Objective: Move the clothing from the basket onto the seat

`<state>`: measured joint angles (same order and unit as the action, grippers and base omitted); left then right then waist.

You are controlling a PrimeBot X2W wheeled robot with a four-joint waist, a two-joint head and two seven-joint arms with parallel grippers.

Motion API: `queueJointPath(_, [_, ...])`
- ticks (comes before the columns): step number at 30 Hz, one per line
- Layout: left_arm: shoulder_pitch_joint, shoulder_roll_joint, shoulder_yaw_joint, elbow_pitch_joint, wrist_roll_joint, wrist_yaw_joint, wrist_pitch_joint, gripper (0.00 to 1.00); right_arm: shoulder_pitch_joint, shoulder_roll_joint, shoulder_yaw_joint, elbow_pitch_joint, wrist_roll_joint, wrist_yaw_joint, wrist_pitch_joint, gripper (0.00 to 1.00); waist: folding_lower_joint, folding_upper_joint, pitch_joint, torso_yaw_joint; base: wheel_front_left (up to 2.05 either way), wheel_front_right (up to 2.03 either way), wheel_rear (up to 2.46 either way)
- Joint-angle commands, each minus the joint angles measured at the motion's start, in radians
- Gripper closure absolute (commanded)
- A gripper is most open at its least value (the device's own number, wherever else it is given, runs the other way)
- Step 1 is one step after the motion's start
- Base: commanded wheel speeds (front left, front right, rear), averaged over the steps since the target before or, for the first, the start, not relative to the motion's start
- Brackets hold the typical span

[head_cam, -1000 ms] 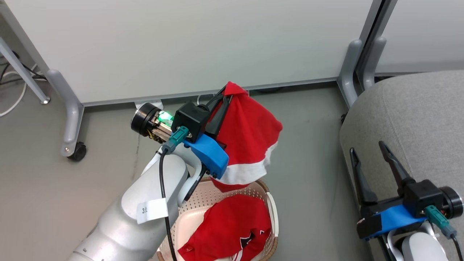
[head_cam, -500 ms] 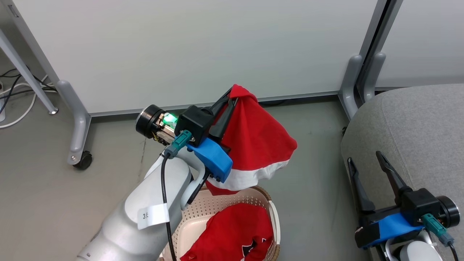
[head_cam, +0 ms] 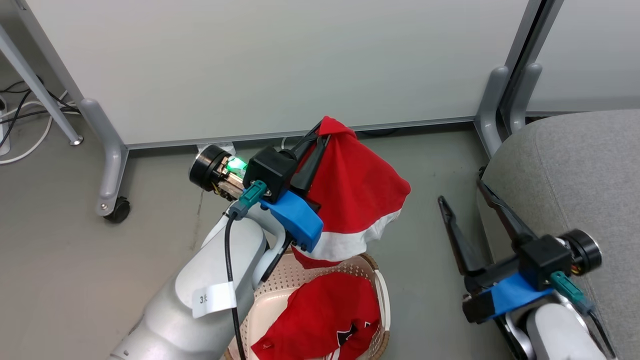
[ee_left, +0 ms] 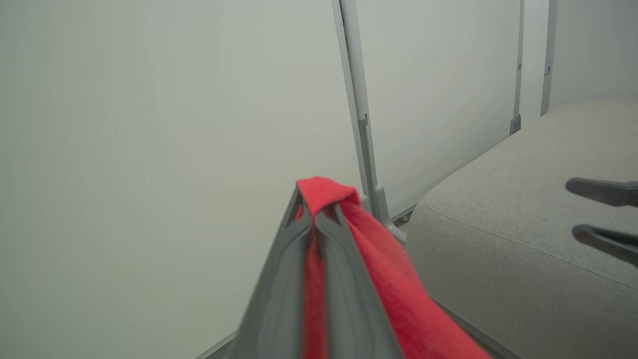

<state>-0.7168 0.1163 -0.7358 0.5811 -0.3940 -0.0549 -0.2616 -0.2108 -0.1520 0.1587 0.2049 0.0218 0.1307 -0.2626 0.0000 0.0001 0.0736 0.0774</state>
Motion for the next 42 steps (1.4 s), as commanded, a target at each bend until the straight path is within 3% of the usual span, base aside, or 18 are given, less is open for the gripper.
queueJointPath(1, [0.010, -0.005, 0.004, -0.003, 0.009, -0.005, -0.005, 1.00, -0.026, -0.013, 0.023, 0.004, 0.007, 0.000, -0.003, 0.00, 0.0000, -0.0001, 0.007, 0.003, 0.00, 0.00, 0.00])
queueJointPath(11, [-0.012, -0.027, 0.009, -0.003, 0.028, -0.017, -0.005, 1.00, -0.197, -0.058, 0.230, 0.063, 0.037, 0.000, -0.003, 0.00, 0.0000, -0.0001, 0.037, 0.022, 0.00, 0.00, 0.00])
queueJointPath(18, [-0.024, -0.041, 0.011, -0.001, 0.041, -0.027, -0.005, 1.00, -0.295, -0.038, 0.314, 0.138, 0.056, 0.000, -0.003, 0.00, 0.0000, -0.0001, 0.057, 0.041, 0.00, 0.00, 0.00])
queueJointPath(42, [-0.059, -0.066, -0.020, -0.025, 0.049, -0.044, -0.005, 1.00, -0.467, 0.083, 0.307, 0.418, 0.027, 0.000, -0.003, 0.00, 0.0000, -0.0001, 0.110, 0.086, 0.00, 0.00, 0.00])
